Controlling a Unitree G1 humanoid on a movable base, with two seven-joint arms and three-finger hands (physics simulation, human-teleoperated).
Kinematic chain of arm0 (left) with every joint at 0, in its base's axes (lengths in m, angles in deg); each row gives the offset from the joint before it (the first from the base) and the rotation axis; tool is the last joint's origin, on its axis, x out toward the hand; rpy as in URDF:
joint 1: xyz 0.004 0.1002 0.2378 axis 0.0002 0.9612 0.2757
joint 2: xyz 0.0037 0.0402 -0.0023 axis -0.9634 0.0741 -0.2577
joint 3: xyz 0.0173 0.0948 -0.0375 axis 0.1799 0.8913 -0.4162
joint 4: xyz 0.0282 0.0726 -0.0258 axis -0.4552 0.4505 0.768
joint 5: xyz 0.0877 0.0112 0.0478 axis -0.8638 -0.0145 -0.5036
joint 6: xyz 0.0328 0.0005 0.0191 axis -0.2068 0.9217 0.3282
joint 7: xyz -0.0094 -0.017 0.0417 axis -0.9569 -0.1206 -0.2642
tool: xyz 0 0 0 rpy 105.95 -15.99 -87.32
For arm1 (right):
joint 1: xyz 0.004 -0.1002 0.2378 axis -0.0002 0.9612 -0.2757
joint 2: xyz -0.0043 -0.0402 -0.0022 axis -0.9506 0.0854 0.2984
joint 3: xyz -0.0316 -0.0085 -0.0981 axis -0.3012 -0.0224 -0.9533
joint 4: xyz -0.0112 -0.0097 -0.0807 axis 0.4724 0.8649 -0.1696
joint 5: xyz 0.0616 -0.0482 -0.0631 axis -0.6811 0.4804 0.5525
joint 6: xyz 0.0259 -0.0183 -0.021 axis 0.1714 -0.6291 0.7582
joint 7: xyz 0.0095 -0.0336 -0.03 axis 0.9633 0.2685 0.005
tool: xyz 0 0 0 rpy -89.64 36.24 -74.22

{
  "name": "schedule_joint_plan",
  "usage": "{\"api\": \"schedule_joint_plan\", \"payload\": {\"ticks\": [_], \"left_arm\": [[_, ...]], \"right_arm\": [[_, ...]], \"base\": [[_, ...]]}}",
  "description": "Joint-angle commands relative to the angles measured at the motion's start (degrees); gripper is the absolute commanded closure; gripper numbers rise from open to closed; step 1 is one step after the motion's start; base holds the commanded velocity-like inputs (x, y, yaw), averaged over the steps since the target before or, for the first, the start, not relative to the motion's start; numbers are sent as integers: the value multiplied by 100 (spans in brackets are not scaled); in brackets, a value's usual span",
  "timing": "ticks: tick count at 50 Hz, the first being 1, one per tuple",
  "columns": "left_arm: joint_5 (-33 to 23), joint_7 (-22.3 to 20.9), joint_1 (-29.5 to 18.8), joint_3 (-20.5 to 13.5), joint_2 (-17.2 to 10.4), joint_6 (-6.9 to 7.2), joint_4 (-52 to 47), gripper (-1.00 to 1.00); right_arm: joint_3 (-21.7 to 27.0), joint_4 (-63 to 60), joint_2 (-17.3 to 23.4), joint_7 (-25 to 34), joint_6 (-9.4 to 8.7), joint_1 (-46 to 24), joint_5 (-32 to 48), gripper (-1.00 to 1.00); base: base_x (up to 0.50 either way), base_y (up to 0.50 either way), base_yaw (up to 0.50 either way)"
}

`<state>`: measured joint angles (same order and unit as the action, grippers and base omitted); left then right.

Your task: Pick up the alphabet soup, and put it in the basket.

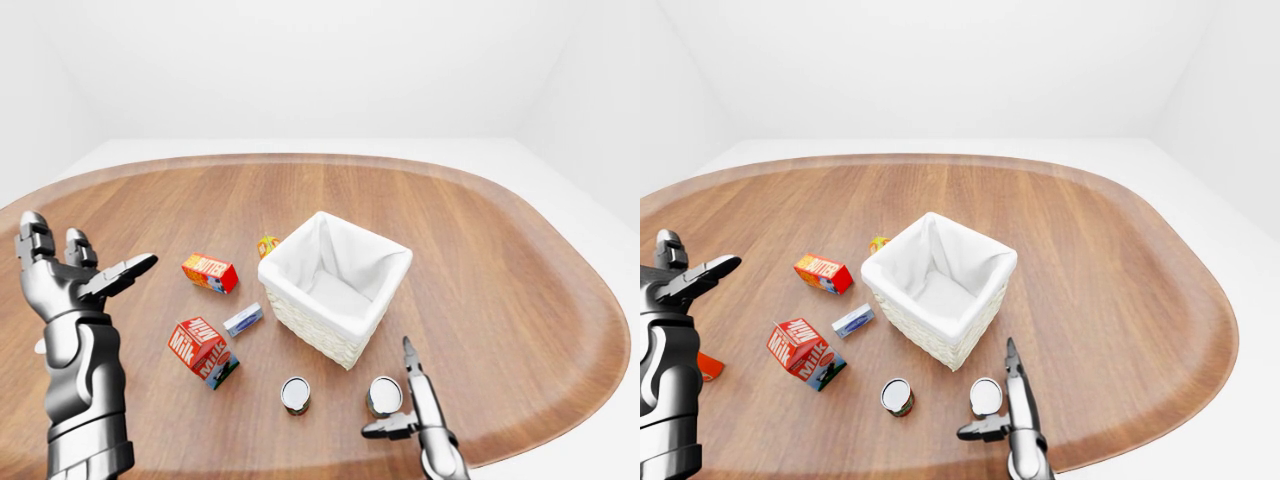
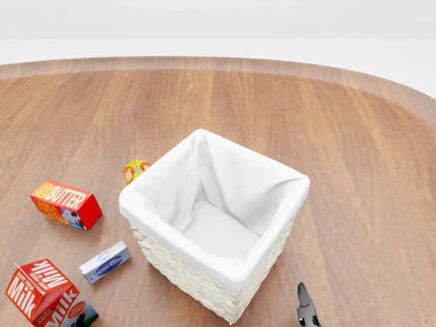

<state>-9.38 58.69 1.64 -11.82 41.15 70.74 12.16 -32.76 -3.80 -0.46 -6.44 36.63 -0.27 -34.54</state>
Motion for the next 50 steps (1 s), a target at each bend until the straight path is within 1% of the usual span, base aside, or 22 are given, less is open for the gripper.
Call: {"api": "schedule_joint_plan", "payload": {"ticks": [1,4,8,12,14,20,22,24,27,30,32,38,39,40,41,42,43,44,45,46,47,50], "left_arm": [[18,0,14,16,-10,-24,7,-100],[28,28,53,-1,-10,48,-108,-100],[18,21,46,-15,-3,65,-113,-100],[30,51,88,-42,-3,164,-248,-100],[23,49,86,-50,2,175,-255,-100],[-10,-3,23,-31,4,70,-82,-100],[-2,7,30,-27,0,76,-96,-100],[5,24,46,-28,-1,103,-141,-100],[27,73,105,-48,-2,217,-321,-100],[19,79,112,-67,11,257,-368,-100],[42,117,170,-99,12,375,-546,-100],[35,122,185,-140,26,457,-639,-100],[31,120,181,-144,26,460,-640,-100],[28,118,177,-149,27,465,-638,-100],[28,121,176,-153,28,478,-650,-100],[29,125,180,-157,28,492,-669,-100],[30,127,186,-163,28,509,-692,-100],[30,126,186,-164,29,510,-694,-100],[34,137,186,-171,26,535,-716,-100],[44,154,197,-180,24,578,-768,-100],[52,170,219,-191,25,629,-846,-100],[51,173,218,-213,29,666,-879,-100]], "right_arm": [[0,163,-35,-23,0,-151,66,-100],[5,188,-44,-27,0,-203,81,-100],[22,383,-44,-64,0,-307,94,-100],[52,403,-48,-50,0,-331,89,-100],[51,422,-54,-58,0,-342,110,-100],[91,729,-59,-100,0,-479,113,-100],[100,777,-61,-97,0,-508,123,-100],[106,789,-65,-97,0,-518,131,-100],[115,878,-69,-111,0,-566,144,-100],[139,1042,-69,-127,0,-630,136,-100],[158,1209,-69,-161,0,-700,148,-100],[171,1251,-81,-158,0,-717,166,-98],[172,1286,-82,-173,0,-724,174,-64],[176,1311,-82,-187,0,-725,184,-44],[178,1326,-86,-222,0,-716,207,-27],[187,1423,-80,-230,0,-753,200,-25],[212,1600,-71,-251,0,-819,175,24],[216,1622,-71,-254,0,-828,175,24],[234,1712,-71,-260,0,-854,155,81],[237,1737,-74,-248,0,-846,145,100],[239,1723,-81,-270,0,-820,158,100],[261,1747,-79,-249,0,-822,127,100]], "base": [[0,0,0],[0,0,0],[0,0,0],[0,0,0],[0,0,0],[0,0,0],[0,0,0],[0,0,0],[0,0,0],[0,0,0],[0,0,0],[0,0,0],[0,0,0],[0,0,0],[0,0,0],[0,0,0],[0,0,0],[0,0,0],[0,0,0],[1,0,0],[0,0,0],[0,0,0]]}}
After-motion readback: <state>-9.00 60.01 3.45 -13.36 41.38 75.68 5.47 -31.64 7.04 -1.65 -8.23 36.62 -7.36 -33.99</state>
